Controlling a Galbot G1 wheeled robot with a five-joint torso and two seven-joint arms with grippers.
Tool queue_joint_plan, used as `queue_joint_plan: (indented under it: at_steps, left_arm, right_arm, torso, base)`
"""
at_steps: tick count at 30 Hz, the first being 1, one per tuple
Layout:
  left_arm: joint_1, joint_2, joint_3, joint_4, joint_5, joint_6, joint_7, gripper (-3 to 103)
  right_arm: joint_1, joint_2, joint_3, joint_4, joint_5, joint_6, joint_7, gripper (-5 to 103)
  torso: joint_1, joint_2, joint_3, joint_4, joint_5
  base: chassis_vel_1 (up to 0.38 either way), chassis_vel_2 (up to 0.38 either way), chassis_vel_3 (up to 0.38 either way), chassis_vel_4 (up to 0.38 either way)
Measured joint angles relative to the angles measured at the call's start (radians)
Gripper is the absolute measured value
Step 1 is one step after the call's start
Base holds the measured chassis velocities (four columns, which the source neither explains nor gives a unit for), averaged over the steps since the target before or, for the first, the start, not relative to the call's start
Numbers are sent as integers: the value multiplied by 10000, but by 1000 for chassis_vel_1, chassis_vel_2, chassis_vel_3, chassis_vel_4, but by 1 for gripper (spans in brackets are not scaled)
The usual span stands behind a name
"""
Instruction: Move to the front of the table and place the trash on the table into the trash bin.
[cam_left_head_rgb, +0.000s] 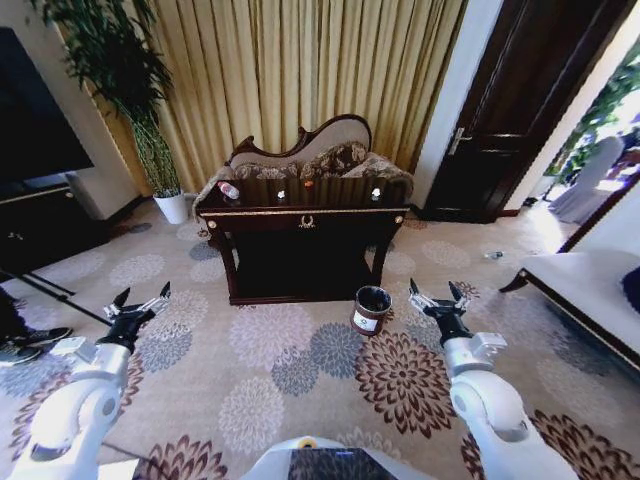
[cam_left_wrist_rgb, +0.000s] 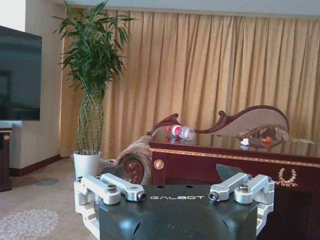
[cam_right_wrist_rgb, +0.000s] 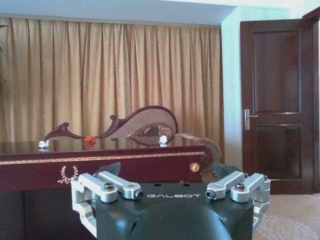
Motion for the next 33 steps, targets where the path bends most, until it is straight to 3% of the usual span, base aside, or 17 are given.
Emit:
queue_joint_plan:
  at_steps: [20, 24, 27, 33]
  left_arm:
    - [21, 101, -120, -280, -75, 223, -106, 100]
    - [31, 180, -292, -479, -238, 480, -166, 100]
    - [19, 315, -710, -952, -737, 1365, -321, 100]
    - [-55, 459, -894, -1083, -867, 1668, -448, 100]
  right_arm:
    - [63, -66, -9, 87, -13, 4, 0, 100]
    - [61, -141, 31, 361, 142, -132, 27, 100]
    - [87, -317, 66, 905, 616, -595, 237, 100]
    - [165, -447, 123, 1197, 920, -889, 369, 100]
  torso:
    - [2, -2, 0, -1, 2]
    - [2, -2, 1, 0, 2]
    - [2, -2, 0, -1, 1]
    - [2, -1, 0, 0, 1]
  base:
    - [-150, 157, 152, -151]
    - [-171, 156, 173, -165]
    - [-154, 152, 140, -166]
    - [-131, 150, 138, -152]
